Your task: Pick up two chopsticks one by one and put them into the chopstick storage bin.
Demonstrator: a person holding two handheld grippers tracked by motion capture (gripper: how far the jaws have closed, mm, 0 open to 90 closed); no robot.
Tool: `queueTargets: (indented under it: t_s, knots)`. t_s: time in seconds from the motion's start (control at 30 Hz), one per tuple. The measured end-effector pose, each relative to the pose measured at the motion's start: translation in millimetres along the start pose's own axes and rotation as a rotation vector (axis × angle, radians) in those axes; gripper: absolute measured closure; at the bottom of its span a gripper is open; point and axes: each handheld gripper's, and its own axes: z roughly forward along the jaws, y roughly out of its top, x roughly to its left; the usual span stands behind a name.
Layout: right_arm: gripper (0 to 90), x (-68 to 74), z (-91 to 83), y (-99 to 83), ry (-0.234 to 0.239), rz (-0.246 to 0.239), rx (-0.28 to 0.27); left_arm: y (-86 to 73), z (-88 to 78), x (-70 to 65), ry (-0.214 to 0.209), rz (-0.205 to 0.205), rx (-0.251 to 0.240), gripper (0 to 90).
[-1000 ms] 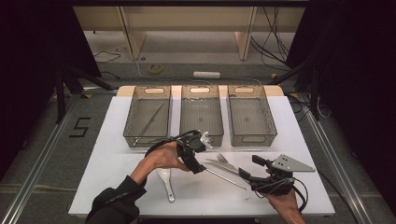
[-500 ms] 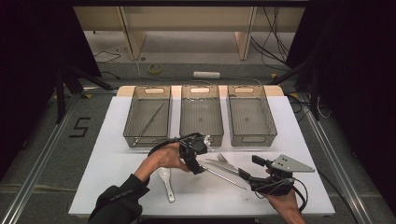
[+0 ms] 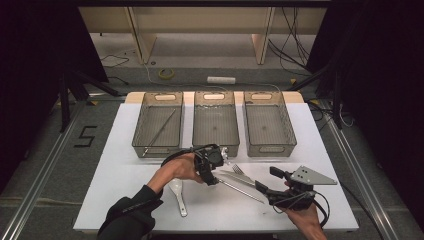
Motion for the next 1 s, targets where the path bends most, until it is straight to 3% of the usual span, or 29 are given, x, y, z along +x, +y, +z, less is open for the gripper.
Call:
queueTargets:
  t_s: [0.33, 0.63, 1.0]
  knots:
    - [26.1, 0.0, -0.5, 0.1, -0.002, -0.003, 0.0, 0.3, 8.4, 1.5, -0.015, 0.014, 0.027, 50.2]
    - [26.1, -0.1, -1.4, 0.4, -0.005, -0.004, -0.002, -1.4, 7.6, -3.8, -0.032, 0.032, 0.031, 60.2]
    - [26.1, -0.2, -1.7, 0.8, -0.009, -0.007, 0.003, -8.2, 3.9, -15.9, -0.037, 0.107, 0.051, 74.8]
